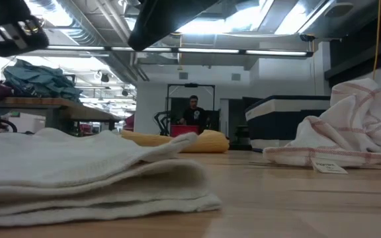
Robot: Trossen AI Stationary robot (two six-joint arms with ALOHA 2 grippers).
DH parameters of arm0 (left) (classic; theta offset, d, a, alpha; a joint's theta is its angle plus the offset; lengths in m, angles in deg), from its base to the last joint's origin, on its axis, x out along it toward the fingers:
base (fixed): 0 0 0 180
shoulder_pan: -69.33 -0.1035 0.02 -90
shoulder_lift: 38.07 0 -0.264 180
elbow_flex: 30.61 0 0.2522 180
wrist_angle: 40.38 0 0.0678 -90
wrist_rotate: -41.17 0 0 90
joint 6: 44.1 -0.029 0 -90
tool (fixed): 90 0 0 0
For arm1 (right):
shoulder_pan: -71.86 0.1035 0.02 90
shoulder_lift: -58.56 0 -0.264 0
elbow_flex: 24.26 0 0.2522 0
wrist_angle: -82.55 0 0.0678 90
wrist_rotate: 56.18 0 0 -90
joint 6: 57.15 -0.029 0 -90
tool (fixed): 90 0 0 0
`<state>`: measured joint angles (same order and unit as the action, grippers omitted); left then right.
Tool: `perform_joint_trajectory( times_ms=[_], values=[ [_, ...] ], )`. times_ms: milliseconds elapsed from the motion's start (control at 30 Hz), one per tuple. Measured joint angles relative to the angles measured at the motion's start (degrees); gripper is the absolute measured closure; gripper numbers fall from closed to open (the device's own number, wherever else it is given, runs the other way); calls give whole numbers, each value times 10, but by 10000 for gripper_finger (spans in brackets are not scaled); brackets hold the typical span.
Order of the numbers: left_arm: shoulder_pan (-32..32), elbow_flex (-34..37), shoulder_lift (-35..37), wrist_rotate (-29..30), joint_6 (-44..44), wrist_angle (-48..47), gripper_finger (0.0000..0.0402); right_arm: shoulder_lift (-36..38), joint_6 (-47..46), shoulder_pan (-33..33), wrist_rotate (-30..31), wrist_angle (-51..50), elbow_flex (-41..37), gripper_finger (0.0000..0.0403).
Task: Fold towel
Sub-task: Fold the left white towel
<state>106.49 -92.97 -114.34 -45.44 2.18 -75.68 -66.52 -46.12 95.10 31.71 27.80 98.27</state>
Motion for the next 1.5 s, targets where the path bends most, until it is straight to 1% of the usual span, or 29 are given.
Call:
perform_joint_trajectory(
  times_ms=[100,233,400,567,700,833,1033,1167,1233,1300,1500],
  values=[
    [-5,0,-5,2,-29,11,315,0,0,0,0,1,0,233],
    [-14,0,-16,2,-28,17,315,0,0,0,0,2,0,233],
    [-16,0,-34,4,-62,17,315,0,0,0,0,2,0,233],
    [-16,0,-56,-2,-62,16,315,0,0,0,0,1,0,233],
    [-16,0,-70,-19,-62,18,315,0,0,0,0,1,0,233],
    [-16,0,-72,-20,-65,44,315,0,0,0,0,1,0,233],
    [-17,0,-72,-15,-100,45,315,0,0,0,0,1,0,233],
    [-18,0,-72,9,-107,45,314,0,0,0,0,1,0,233],
    [-24,0,-72,10,-104,43,304,0,0,0,0,1,0,233],
    [-31,0,-72,11,-103,41,284,0,0,0,0,1,0,233],
    [-53,0,-72,11,-103,42,203,1,0,0,0,1,0,233]
  ],
)
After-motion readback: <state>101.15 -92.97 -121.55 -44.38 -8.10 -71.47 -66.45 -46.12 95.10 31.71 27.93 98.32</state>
